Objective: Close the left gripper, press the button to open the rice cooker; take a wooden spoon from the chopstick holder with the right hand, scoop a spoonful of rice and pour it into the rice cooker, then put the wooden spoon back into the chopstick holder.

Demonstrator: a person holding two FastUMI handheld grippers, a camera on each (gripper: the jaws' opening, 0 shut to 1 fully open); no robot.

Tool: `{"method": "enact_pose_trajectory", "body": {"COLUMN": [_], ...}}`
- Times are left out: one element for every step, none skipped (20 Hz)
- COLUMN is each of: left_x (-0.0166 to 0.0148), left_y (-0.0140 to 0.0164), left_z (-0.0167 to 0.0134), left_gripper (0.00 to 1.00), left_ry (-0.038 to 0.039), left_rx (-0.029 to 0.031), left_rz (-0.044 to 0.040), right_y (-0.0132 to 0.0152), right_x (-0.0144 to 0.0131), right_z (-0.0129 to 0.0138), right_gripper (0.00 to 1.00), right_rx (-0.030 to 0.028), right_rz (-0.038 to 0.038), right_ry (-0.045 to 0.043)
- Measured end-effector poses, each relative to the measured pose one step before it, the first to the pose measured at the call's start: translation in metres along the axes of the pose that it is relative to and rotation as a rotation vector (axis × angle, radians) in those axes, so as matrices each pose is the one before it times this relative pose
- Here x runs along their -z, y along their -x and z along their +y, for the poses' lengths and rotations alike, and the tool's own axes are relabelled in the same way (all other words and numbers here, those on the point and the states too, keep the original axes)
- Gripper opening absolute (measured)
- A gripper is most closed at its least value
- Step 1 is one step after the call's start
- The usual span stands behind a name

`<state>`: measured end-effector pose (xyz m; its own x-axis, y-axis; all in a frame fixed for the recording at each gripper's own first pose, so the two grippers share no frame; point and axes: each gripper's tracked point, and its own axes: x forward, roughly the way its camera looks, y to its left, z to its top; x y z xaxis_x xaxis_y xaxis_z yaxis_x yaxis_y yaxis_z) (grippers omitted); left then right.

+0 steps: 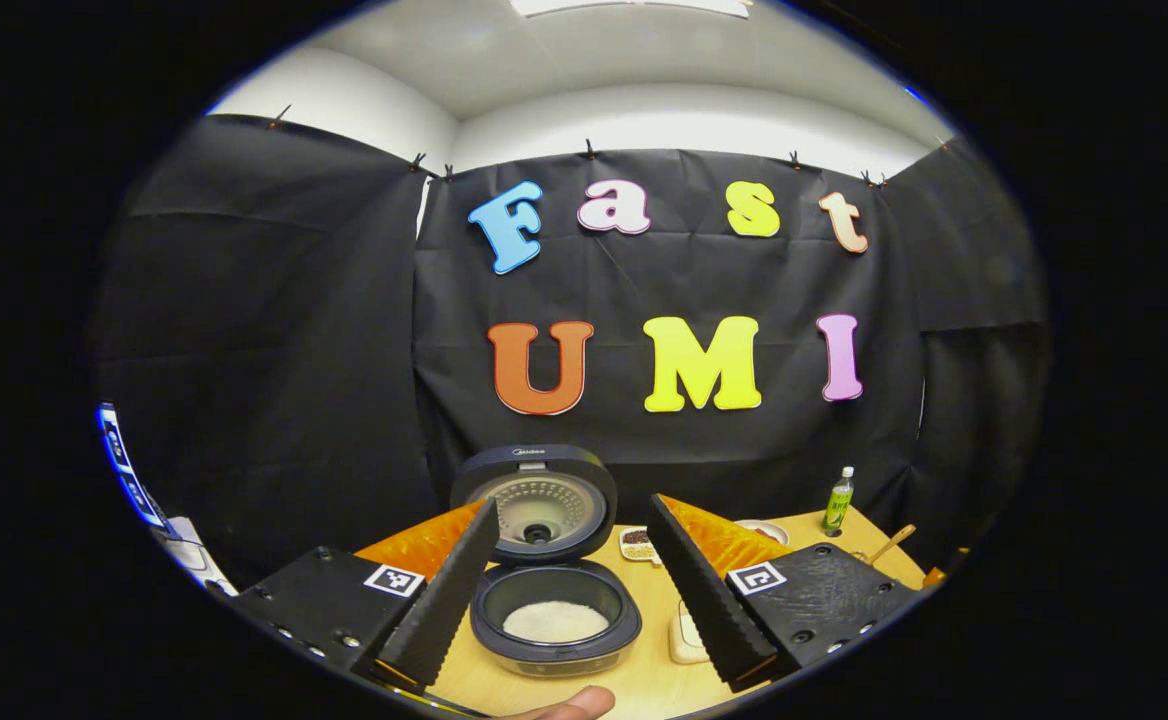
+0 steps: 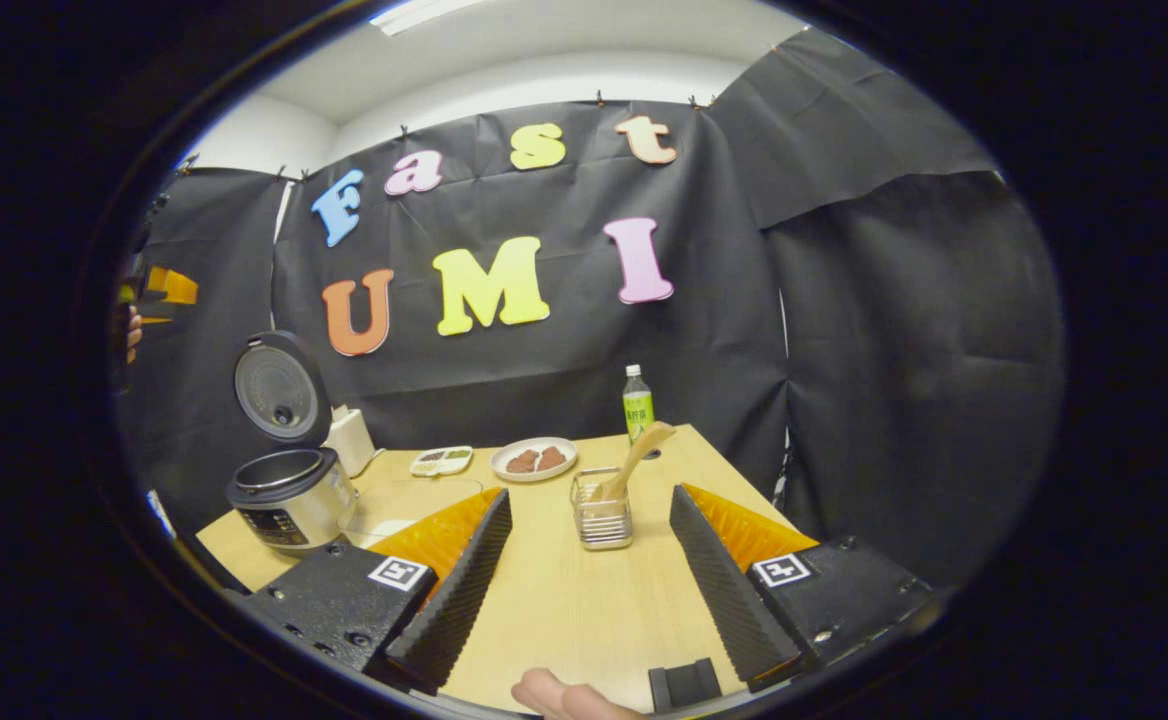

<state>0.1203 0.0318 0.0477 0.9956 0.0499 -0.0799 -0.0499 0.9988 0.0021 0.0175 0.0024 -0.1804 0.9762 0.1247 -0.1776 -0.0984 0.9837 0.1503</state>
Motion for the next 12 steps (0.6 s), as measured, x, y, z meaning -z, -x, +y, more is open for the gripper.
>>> {"method": "enact_pose_trajectory", "body": {"left_x": [-0.00847,-0.00762,-0.00270,-0.00216,0.00084,0.00036,0.00428,0.00649,0.00963,0.00871,0.00724,0.00311], "left_y": [-0.01596,-0.01974,-0.01742,-0.01870,-0.02000,-0.01902,-0.02017,-0.02033,-0.01846,-0.01432,-0.01310,-0.01124], "left_z": [0.00279,0.00640,0.00320,0.00416,0.00335,0.00252,0.00412,0.00852,0.00576,0.00696,0.00269,-0.00048], "left_gripper": [0.95,0.95,0.96,0.96,0.96,0.96,0.96,0.96,0.96,0.96,0.96,0.96], "left_ry": [0.00733,0.00534,0.00058,0.00019,0.00650,0.00478,-0.00821,-0.01371,-0.01506,-0.01180,-0.00741,-0.00135], "left_rx": [-0.00521,-0.01698,-0.00839,-0.01120,-0.01235,-0.00613,-0.01115,-0.02030,-0.01842,-0.02751,-0.01176,0.00038], "left_rz": [-0.02270,-0.01614,-0.00449,-0.00850,0.00433,-0.00253,0.00269,0.00816,0.02212,0.01774,0.02653,0.01275], "right_y": [-0.00124,-0.00189,-0.00136,-0.00075,-0.00011,-0.00005,-0.00057,-0.00080,-0.00167,-0.00203,-0.00208,-0.00071], "right_x": [0.00127,0.00052,-0.00095,-0.00219,-0.00373,-0.00325,-0.00512,-0.00242,-0.00274,-0.00024,0.00019,-0.00058], "right_z": [-0.00033,-0.00029,0.00008,0.00003,0.00150,0.00043,0.00087,0.00109,0.00133,0.00113,0.00257,0.00259], "right_gripper": [1.00,1.00,1.00,1.00,0.99,0.99,0.98,0.98,0.98,1.00,0.99,1.00], "right_rx": [-0.00473,-0.00452,-0.00700,-0.01046,-0.01390,-0.01128,-0.01044,-0.00706,-0.00721,-0.00612,-0.01543,-0.01495], "right_rz": [0.00326,0.00033,-0.00190,-0.00842,-0.01456,-0.01619,-0.02118,-0.01854,-0.01485,-0.00810,-0.00397,-0.00352], "right_ry": [-0.00719,-0.00126,0.00465,0.00258,0.00302,-0.00012,0.00340,0.00234,0.00609,0.00623,0.00810,0.00131]}}
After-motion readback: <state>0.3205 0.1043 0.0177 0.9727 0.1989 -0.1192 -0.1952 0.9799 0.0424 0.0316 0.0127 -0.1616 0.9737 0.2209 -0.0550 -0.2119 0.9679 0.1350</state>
